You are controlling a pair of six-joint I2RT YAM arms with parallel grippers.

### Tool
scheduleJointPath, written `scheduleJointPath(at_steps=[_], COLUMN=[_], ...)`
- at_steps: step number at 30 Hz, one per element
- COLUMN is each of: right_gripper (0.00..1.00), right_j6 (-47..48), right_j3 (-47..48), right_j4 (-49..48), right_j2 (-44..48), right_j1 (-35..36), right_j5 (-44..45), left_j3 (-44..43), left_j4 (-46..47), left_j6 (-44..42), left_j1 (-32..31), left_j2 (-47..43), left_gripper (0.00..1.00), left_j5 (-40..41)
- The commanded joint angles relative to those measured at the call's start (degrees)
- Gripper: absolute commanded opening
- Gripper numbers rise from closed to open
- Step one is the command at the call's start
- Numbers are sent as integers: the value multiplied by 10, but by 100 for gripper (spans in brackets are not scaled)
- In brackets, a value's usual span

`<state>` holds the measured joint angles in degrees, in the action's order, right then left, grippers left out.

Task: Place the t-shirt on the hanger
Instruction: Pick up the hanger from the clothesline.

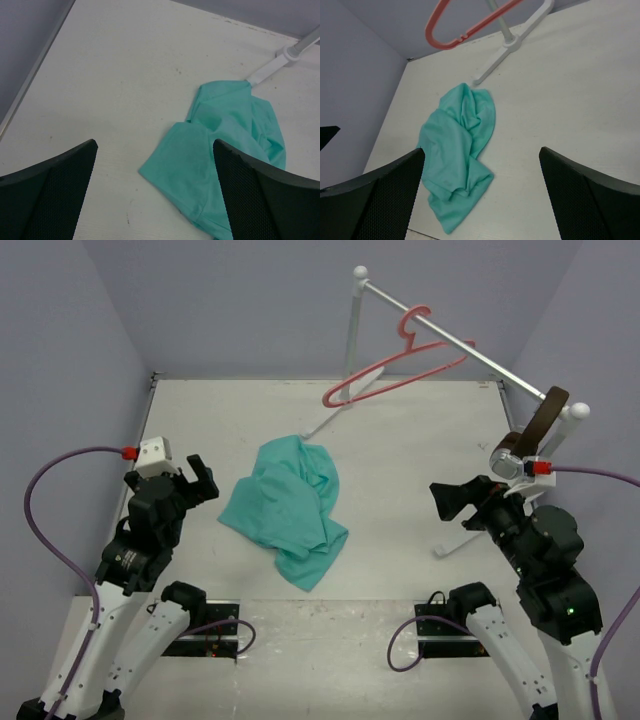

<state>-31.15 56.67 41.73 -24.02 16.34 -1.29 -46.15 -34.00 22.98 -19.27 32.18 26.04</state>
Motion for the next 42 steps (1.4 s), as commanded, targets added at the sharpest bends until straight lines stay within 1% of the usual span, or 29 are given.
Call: scheduleJointPath(at_steps=[1, 3, 7, 9, 10, 13, 14, 15, 16, 17, 18, 19, 24, 27, 30, 35, 36, 38, 41, 42], right_gripper=[99, 99, 99, 99, 99, 99, 99, 99, 99, 99, 99, 99, 99, 99, 99, 99, 99, 97, 90, 85], right_j6=[-23, -26, -74, -97, -102, -122, -118, -111, -103, -98, -97, -99, -110, -114, -99, -78, -73, -72, -69, -75], right_j3=[-14, -15, -34, -16, -4, 37, 74, 84, 158, 229, 273, 297, 461, 517, 565, 649, 653, 631, 601, 595], right_j4=[-70, -93, -208, -248, -249, -282, -281, -269, -232, -190, -152, -121, -57, -21, -16, 31, 34, 27, 3, 3], right_j2=[12, 4, -18, -62, -87, -189, -224, -262, -328, -393, -447, -493, -624, -678, -732, -817, -828, -829, -830, -832], right_j1=[-3, -3, -3, -2, -2, 8, 23, 26, 47, 59, 67, 77, 132, 149, 164, 166, 166, 165, 160, 158], right_j5=[-23, -50, -162, -203, -216, -220, -197, -191, -124, -77, -35, 25, 260, 321, 380, 465, 481, 488, 478, 476], left_j3=[0, 1, 0, 1, 1, 2, 3, 3, 4, 4, 2, 1, 3, 5, 4, 6, 6, 6, 6, 6], left_j4=[18, 17, 17, 17, 17, 21, 22, 23, 24, 24, 22, 19, 20, 24, 24, 28, 27, 29, 29, 29], left_j6=[5, 5, 6, 6, 6, 4, 3, 2, 1, 0, 1, 2, 2, 1, 1, -2, -2, -3, -4, -4], left_j1=[-2, -2, -2, -2, -2, 1, 2, 4, 4, 5, 5, 5, 5, 5, 5, 5, 5, 5, 5, 5], left_j2=[-4, -3, -1, -1, -1, 4, 7, 10, 15, 22, 29, 35, 39, 43, 49, 53, 53, 52, 49, 48], left_gripper=[100, 100, 100, 100, 100, 100, 100, 100, 100, 100, 100, 100, 100, 100, 100, 100, 100, 100, 100, 100], left_j5=[10, 11, 16, 16, 16, 13, 9, 6, 1, -1, 0, 3, 1, -6, -10, -22, -23, -24, -26, -27])
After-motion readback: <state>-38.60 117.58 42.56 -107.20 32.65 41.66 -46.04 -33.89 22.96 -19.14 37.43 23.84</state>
